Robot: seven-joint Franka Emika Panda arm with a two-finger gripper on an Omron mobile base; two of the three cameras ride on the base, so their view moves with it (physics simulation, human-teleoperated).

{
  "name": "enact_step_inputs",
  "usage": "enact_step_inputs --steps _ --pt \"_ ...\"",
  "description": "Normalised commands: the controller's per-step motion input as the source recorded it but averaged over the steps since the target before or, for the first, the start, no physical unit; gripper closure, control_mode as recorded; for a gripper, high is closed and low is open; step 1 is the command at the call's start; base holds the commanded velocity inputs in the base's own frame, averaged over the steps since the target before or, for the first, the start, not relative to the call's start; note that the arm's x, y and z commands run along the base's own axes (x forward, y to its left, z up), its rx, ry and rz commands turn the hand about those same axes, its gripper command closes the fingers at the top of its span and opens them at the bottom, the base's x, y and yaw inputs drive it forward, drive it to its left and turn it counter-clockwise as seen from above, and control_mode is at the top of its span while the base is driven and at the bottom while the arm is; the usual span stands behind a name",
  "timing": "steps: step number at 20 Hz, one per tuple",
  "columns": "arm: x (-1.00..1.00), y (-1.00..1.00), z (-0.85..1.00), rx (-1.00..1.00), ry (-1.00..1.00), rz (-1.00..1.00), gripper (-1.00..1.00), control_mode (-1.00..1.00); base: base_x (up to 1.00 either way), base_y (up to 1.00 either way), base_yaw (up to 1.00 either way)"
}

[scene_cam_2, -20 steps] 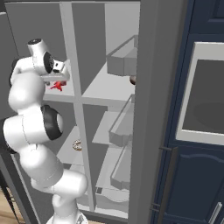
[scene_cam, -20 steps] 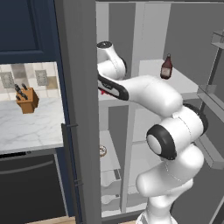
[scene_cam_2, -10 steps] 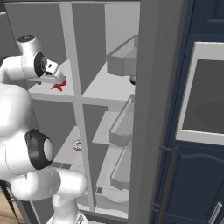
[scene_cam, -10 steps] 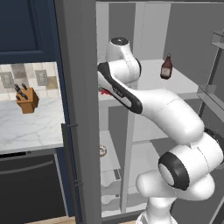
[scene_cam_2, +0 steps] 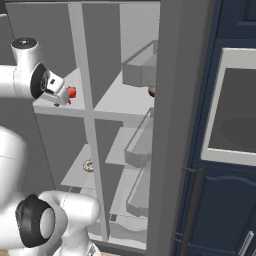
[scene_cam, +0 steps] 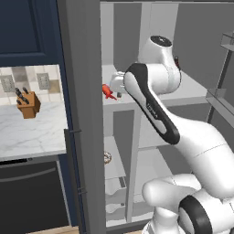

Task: There's a fish in the fridge that needs to be moved to the freezer for freezing. Pick up the fish from the fridge, place it on any shelf in the freezer, and close the fridge and freezer doors when done.

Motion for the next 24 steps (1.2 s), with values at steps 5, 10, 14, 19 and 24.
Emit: enact_step_inputs --steps 5,10,14,19,24 --pt "-0.97 -0.62 0.17 -0.05 0.07 0.00 -1.00 -1.00 0.00 0.00 0.00" --pt "-0.65 -0.97 -0.06 -0.04 0.01 0.00 -1.00 -1.00 0.00 0.00 0.00" --pt "-0.44 -0.96 -0.25 -0.06 0.02 0.00 -1.00 -1.00 0.00 0.00 0.00" --pt "-0.31 -0.21 -0.72 -0.23 0.00 0.11 -1.00 -1.00 0.00 0.00 0.00" --pt "-0.05 0.00 -0.45 -0.14 -0.01 0.10 -1.00 -1.00 0.00 0.00 0.00"
